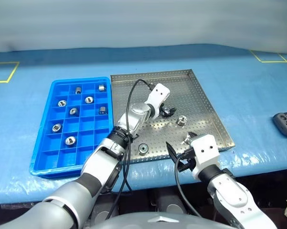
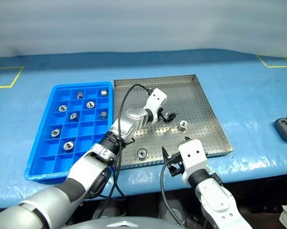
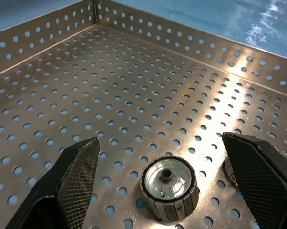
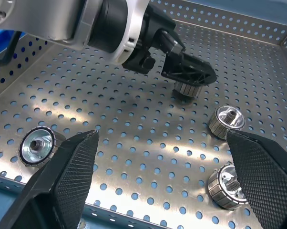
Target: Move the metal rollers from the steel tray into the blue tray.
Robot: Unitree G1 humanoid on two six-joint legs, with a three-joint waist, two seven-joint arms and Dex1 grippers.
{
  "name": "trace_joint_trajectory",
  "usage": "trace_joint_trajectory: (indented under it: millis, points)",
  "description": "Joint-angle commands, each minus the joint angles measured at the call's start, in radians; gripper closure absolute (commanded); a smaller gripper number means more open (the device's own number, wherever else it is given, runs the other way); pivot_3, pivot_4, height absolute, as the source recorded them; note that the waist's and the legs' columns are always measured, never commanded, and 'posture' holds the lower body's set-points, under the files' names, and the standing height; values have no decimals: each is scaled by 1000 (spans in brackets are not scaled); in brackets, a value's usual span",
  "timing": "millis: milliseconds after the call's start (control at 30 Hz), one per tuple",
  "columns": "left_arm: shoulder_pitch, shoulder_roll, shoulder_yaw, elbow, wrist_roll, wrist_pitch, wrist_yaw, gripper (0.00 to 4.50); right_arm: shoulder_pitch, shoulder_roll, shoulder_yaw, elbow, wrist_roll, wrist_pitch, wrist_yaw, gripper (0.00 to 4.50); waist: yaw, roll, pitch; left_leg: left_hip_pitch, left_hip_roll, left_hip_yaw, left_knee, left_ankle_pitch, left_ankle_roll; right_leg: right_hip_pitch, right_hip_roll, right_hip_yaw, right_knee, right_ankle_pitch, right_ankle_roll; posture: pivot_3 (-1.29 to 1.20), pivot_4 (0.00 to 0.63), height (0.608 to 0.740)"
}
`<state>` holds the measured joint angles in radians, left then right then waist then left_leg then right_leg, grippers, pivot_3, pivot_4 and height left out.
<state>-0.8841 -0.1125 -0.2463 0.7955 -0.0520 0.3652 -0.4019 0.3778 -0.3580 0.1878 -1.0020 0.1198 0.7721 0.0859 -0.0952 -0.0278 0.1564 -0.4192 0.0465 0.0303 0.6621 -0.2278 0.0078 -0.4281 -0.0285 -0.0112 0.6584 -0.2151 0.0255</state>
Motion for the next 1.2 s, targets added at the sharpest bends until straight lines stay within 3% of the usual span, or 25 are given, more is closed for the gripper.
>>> trace_joint_trajectory:
  millis: [33,567,667,900,1200]
  points:
    - [-32,-39,11,32,8,-22,-12,26,-17,6,6,-45,-4,3,-3,0,1,0,0,0,0,0,0,0,0,0,0,0,0,0,0,-218,150,740]
    - [-54,-106,24,131,8,-42,-27,26,-73,39,57,-31,-10,38,-6,0,3,0,0,1,0,0,0,0,0,0,0,0,0,2,3,-204,150,740]
    - [-56,-105,27,134,4,-44,-31,600,-74,49,78,-26,-15,35,-12,0,2,0,0,1,0,0,0,0,0,1,0,0,0,2,3,-204,150,740]
    - [-48,-98,47,107,-19,-50,-43,2888,-86,64,111,-11,-26,34,-11,0,2,0,0,1,0,0,0,0,0,0,0,0,0,2,3,-196,150,740]
    - [7,-35,68,-115,-73,8,-96,2892,-104,58,114,4,-23,41,7,0,5,0,0,0,0,0,0,0,0,0,0,1,0,2,4,-154,150,740]
